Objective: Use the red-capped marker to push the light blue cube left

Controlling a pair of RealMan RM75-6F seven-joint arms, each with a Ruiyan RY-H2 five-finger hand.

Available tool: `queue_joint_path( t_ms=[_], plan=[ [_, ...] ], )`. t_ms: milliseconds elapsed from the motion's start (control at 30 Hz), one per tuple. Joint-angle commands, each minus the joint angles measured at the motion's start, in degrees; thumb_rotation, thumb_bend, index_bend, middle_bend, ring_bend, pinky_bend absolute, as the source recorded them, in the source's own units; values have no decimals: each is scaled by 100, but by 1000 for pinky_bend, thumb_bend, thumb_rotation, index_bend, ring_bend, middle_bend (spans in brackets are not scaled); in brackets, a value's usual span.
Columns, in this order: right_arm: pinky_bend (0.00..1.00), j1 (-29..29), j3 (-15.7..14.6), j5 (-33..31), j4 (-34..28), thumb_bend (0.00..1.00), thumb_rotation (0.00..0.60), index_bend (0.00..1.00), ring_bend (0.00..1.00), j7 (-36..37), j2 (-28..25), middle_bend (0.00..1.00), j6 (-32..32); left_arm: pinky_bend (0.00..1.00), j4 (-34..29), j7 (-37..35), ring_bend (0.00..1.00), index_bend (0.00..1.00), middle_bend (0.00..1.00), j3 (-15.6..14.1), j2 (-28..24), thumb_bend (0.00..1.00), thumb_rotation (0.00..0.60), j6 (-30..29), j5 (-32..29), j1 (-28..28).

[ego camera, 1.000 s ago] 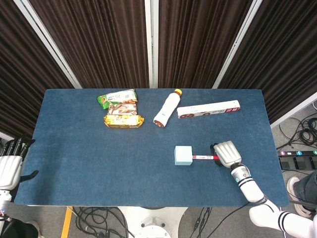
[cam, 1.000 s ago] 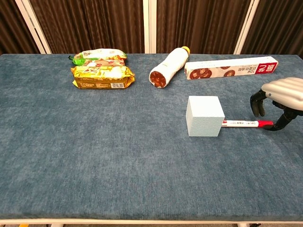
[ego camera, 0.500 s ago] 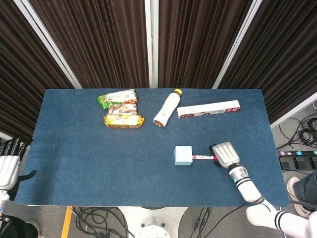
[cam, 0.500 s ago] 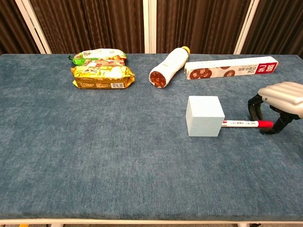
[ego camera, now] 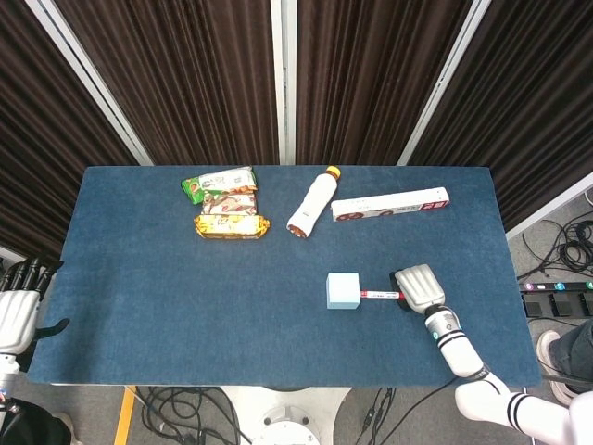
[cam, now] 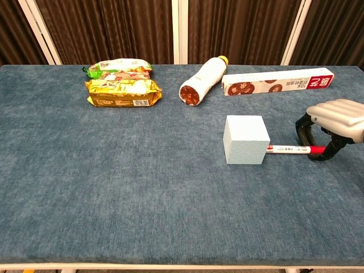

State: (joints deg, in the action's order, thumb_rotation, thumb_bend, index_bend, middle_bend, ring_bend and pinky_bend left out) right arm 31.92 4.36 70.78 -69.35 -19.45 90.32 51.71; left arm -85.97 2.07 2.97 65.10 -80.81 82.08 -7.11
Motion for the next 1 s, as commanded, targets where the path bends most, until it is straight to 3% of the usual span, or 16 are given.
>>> queue_joint_path(
  t_ms=[33,1000],
  plan=[
    [1000,5,1,-36,9,169,600,573,947,-13,15,539,-26,107,3,7,14,185,106,-4,-2,42,600,6,0,-1],
    [1000,-13,19,-192,161,305,600,625,949,-286,213,641,144,107,57,-126,14,185,106,4,6,42,600,72,-40,-24]
  ],
)
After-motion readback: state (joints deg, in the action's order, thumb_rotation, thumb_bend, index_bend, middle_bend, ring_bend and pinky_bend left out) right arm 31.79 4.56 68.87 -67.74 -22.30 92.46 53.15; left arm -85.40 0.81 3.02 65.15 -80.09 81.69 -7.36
